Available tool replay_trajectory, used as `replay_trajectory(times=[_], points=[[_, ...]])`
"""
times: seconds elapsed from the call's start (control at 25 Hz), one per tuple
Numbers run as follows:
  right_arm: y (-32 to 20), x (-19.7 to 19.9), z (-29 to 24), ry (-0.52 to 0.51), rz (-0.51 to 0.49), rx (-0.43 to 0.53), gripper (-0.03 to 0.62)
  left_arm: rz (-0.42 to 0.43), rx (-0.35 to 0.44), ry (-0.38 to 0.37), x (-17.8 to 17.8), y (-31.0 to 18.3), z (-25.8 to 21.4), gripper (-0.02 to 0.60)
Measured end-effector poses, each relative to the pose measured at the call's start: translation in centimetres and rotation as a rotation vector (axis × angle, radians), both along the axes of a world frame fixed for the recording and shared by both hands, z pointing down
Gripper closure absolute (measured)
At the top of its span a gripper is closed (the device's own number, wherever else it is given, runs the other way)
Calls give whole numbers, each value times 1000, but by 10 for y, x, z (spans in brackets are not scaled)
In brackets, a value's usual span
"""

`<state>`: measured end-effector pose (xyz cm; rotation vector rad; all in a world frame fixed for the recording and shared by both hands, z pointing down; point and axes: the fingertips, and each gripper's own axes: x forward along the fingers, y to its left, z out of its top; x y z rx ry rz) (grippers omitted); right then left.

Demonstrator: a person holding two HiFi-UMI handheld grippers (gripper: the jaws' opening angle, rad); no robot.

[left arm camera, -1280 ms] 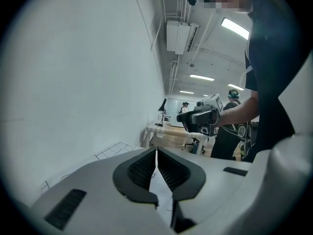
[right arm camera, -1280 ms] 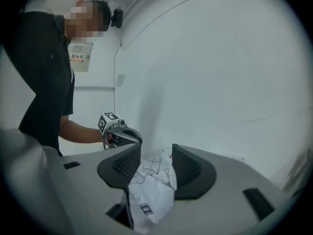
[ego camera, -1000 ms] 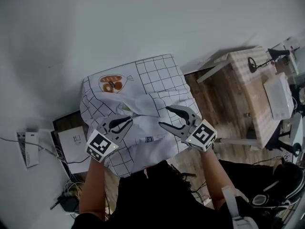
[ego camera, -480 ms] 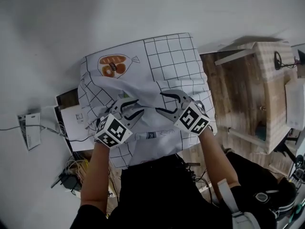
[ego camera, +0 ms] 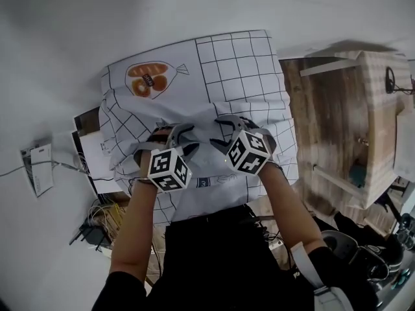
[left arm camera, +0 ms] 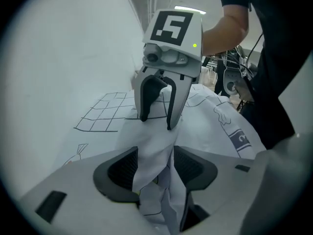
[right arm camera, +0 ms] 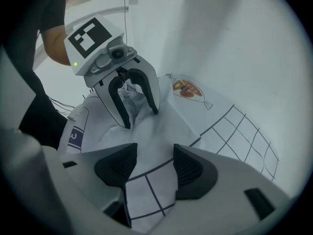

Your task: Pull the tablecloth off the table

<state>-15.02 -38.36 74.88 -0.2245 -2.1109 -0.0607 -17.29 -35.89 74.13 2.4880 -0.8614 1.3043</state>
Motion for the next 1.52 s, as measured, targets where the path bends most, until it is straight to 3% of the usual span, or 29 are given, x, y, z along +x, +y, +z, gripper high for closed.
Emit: replay_trajectory(times=[0.52, 0.68, 0.84, 1.08, 1.52], points=[[5, -2, 29, 64, -37, -17, 360, 72, -57, -62, 4, -5, 28, 355], [7, -1, 30, 60, -49, -20, 381, 94, -79, -56, 9, 0, 30, 427], [9, 0, 29, 63, -53, -22, 474, 111, -87, -65, 15, 6, 32, 519], [10, 1, 22, 56, -42, -2, 548, 83, -65, -55, 16, 4, 26, 563], [-2, 0, -37, -32, 40, 42, 569, 21, 72, -21, 14, -9, -32, 569]])
